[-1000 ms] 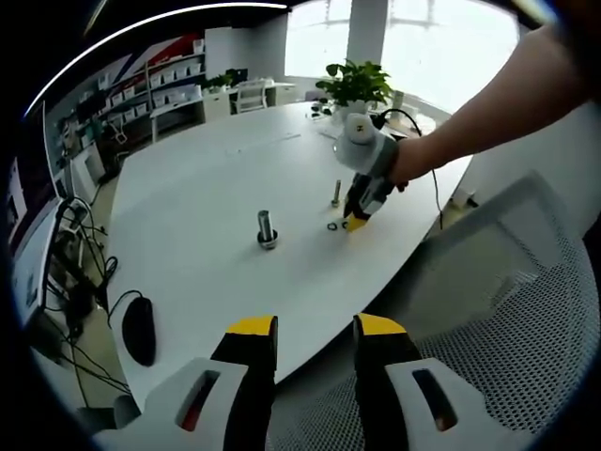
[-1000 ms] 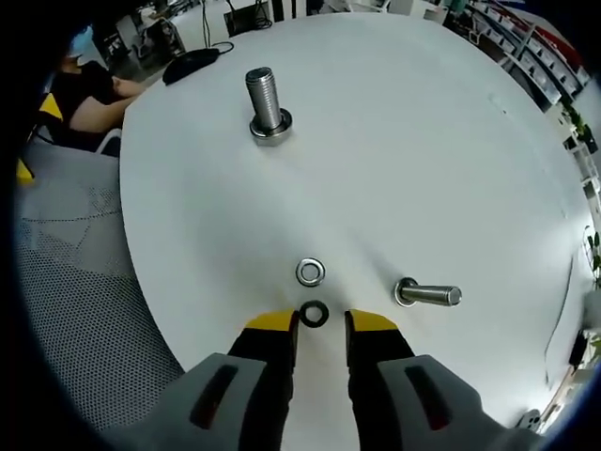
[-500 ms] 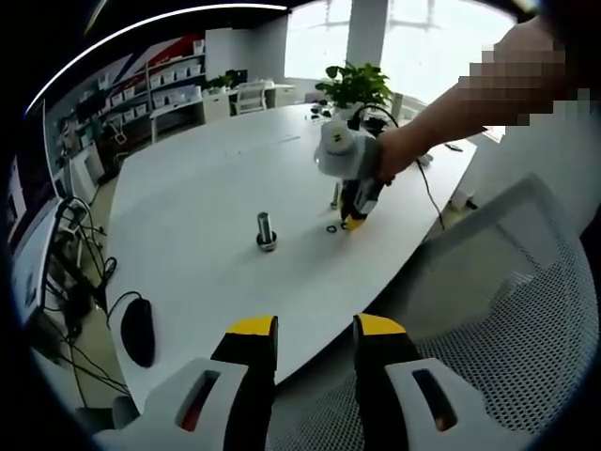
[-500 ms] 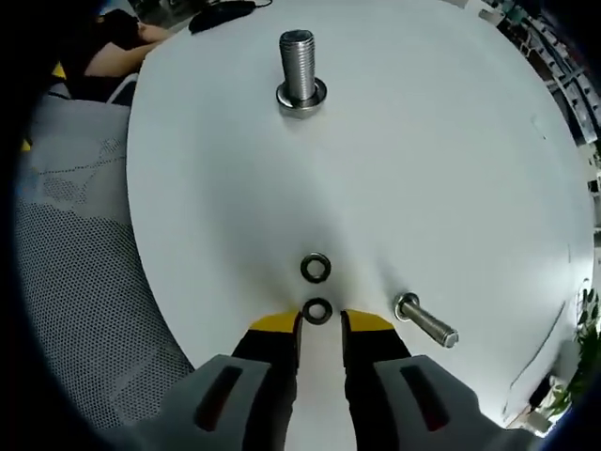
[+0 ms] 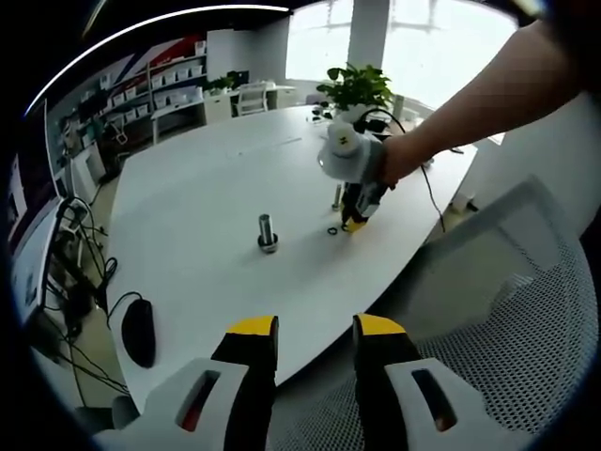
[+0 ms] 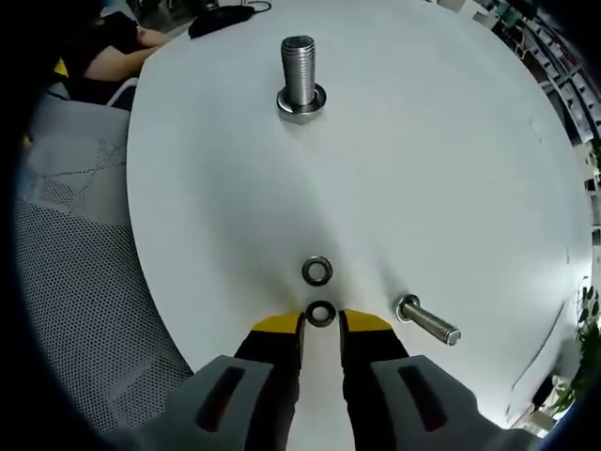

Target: Place the washer onto the threaded stud by aligning its center hole with the stud, sliding it down to the base, and recovering from edge contact or off-axis alignment until the washer reaches the visible bottom stop.

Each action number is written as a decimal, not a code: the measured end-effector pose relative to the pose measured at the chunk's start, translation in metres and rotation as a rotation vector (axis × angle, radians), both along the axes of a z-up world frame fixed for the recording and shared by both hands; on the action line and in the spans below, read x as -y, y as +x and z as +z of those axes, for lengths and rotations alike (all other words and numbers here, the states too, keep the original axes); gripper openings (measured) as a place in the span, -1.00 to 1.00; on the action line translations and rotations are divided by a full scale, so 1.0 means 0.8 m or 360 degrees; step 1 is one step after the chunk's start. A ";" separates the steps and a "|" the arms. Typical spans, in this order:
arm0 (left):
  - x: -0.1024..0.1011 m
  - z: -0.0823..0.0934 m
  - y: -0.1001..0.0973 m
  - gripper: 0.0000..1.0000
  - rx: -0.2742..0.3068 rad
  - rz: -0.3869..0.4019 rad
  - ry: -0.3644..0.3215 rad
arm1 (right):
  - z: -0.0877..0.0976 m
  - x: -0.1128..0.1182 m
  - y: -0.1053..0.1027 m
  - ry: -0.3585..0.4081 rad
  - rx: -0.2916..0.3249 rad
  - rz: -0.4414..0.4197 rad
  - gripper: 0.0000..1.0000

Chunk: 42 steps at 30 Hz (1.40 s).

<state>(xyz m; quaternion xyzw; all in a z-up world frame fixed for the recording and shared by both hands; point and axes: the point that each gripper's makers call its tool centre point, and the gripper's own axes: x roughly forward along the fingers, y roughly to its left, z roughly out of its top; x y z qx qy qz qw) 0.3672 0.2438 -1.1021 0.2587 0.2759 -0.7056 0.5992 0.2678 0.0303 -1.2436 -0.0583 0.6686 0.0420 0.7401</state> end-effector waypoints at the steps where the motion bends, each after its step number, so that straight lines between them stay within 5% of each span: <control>1: 0.000 0.000 0.000 -0.41 0.0001 0.0000 0.0002 | 0.000 -0.001 -0.001 -0.0001 -0.0003 0.0000 -0.66; 13: 0.000 -0.003 0.001 -0.41 0.0002 -0.0004 0.0010 | 0.006 -0.003 -0.003 0.0023 0.0101 -0.0082 -0.68; 28: -0.002 -0.002 0.000 -0.42 0.0003 0.0001 0.0018 | 0.004 0.001 0.005 -0.0057 0.0074 -0.0109 -0.69; 42: -0.004 -0.008 0.000 -0.43 0.0000 -0.0005 0.0056 | 0.001 0.008 0.010 -0.0095 0.0529 -0.0406 -0.71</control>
